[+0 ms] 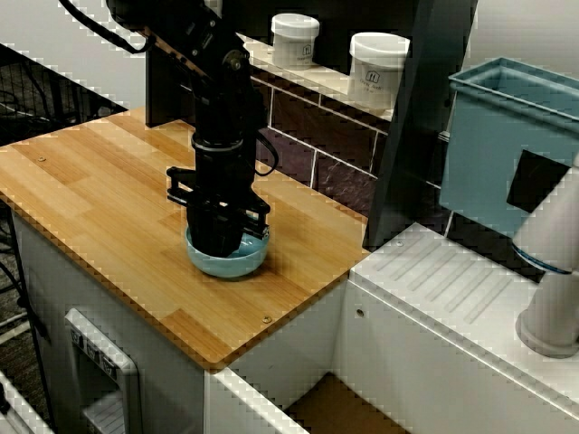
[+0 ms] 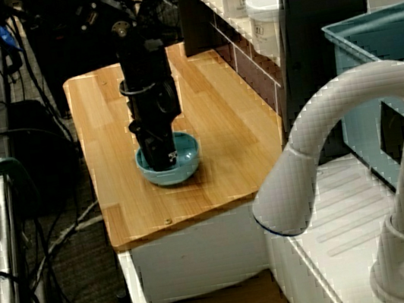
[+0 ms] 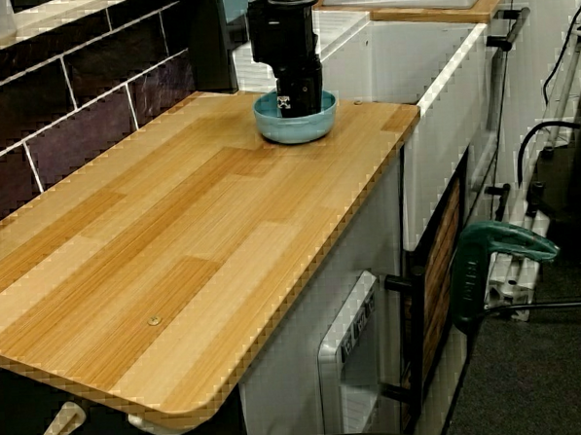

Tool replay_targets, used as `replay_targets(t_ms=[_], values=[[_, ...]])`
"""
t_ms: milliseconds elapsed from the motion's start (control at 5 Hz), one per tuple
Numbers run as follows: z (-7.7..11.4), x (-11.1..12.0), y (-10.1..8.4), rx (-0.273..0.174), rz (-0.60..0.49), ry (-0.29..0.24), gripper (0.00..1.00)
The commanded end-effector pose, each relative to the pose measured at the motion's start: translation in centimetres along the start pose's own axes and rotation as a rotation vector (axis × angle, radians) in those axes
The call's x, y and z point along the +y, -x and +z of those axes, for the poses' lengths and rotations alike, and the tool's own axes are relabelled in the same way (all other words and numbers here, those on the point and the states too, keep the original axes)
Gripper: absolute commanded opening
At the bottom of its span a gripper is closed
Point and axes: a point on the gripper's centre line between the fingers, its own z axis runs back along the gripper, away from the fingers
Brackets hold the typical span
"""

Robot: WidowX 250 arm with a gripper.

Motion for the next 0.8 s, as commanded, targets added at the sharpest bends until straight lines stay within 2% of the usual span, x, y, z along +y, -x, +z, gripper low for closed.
replay_targets(t_ms=[0, 400, 600], values=[[1.1, 1.4, -0.5, -0.009, 0.01, 0.006, 1.0], [1.8, 2.2, -1.0, 0.004, 0.021, 0.017, 1.0], [3.1, 2.6, -1.1, 0.002, 0.021, 0.033, 1.0]])
